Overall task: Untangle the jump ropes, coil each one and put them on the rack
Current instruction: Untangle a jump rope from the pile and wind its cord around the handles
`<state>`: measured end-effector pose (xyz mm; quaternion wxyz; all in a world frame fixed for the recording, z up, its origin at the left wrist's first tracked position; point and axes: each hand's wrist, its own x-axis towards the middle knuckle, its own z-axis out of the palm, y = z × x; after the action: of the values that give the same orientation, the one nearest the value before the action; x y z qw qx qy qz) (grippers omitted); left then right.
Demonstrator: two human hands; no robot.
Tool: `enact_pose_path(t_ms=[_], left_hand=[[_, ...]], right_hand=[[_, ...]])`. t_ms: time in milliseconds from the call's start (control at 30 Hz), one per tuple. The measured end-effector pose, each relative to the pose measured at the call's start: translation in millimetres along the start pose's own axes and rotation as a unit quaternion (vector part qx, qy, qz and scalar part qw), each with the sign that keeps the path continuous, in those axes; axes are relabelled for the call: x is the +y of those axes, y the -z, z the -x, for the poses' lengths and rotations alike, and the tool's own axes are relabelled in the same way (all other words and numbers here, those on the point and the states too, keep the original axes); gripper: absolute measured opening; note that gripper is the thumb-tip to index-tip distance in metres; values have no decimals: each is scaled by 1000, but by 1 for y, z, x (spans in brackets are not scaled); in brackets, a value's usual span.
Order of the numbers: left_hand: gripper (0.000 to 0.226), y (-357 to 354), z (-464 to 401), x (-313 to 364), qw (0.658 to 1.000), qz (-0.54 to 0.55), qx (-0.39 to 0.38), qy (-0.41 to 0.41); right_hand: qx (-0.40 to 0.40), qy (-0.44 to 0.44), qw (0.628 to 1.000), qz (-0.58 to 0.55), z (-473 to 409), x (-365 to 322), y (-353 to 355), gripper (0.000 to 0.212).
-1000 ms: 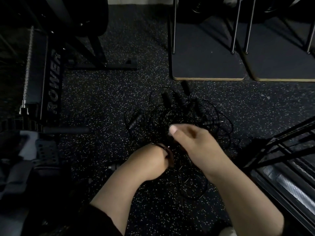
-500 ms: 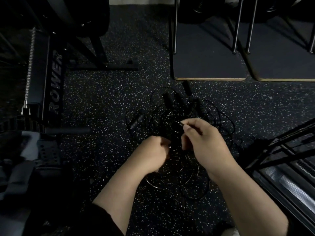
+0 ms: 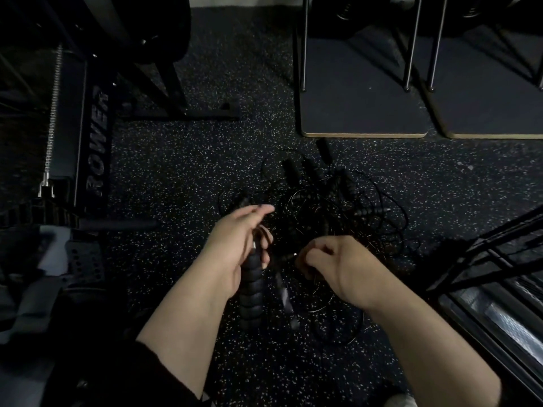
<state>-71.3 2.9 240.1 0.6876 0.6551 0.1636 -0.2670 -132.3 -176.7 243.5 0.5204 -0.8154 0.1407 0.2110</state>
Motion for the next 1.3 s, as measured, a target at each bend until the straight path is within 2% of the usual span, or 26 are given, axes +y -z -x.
enact_pose_path(t_ms=[33,100,167,233,267,333,400,467,567,667,733,800,900,1000,1067,1100,1200,1300], left_hand=[[26,-1,3,0,996,-78,-45,-28],[22,-8,9,0,967,-208,-133,-68],[21,-17,14,-3,936,-281,-193,-84],[27,-23,15,-8,915,-325,-227,-78],[31,-23,14,-11,907,-343,-232,-69],[33,-20,13,-11,898,-373,-227,-57],[31,-16,14,-9,890,-401,-207,-65],[30,-14,14,-8,886,-425,-164,-83],[42,-14,10,-6,915,-387,-63,-91],[45,-14,7,-2,964,-262,0,-45],[45,-14,6,-2,978,-206,-4,-1],[37,-14,6,-5,980,-195,-25,22],[20,-12,4,-10,979,-198,-37,21],[19,-9,4,-8,975,-219,-33,-22],[23,-10,5,-7,967,-241,-55,-61],[24,-11,7,-6,962,-251,-73,-77],[24,-15,10,-6,947,-272,-133,-110],[23,-15,12,-6,928,-307,-191,-97]], right_hand=[[31,-13,999,-25,-2,1,-3,29],[73,-61,982,-161,-6,-1,-5,40],[43,-104,928,-356,-8,-5,-2,44],[16,-104,871,-480,-8,-9,3,39],[31,-105,854,-508,-7,-11,5,33],[111,-124,833,-527,-11,-7,6,23],[170,-127,827,-521,-17,1,8,24],[165,-109,848,-492,-19,5,10,29],[134,-64,928,-341,-12,0,12,32],[96,8,989,-110,-3,-10,9,30],[16,58,998,-21,0,-12,2,29],[-56,79,995,24,2,-10,-6,29],[-87,57,994,36,2,-8,-9,30],[-1,-33,996,-82,-4,-2,-9,35],[66,-88,980,-168,-8,1,-9,38],[69,-105,966,-226,-9,1,-8,39],[43,-126,889,-438,-10,-5,-5,37],[89,-144,822,-543,-15,-3,-3,26]])
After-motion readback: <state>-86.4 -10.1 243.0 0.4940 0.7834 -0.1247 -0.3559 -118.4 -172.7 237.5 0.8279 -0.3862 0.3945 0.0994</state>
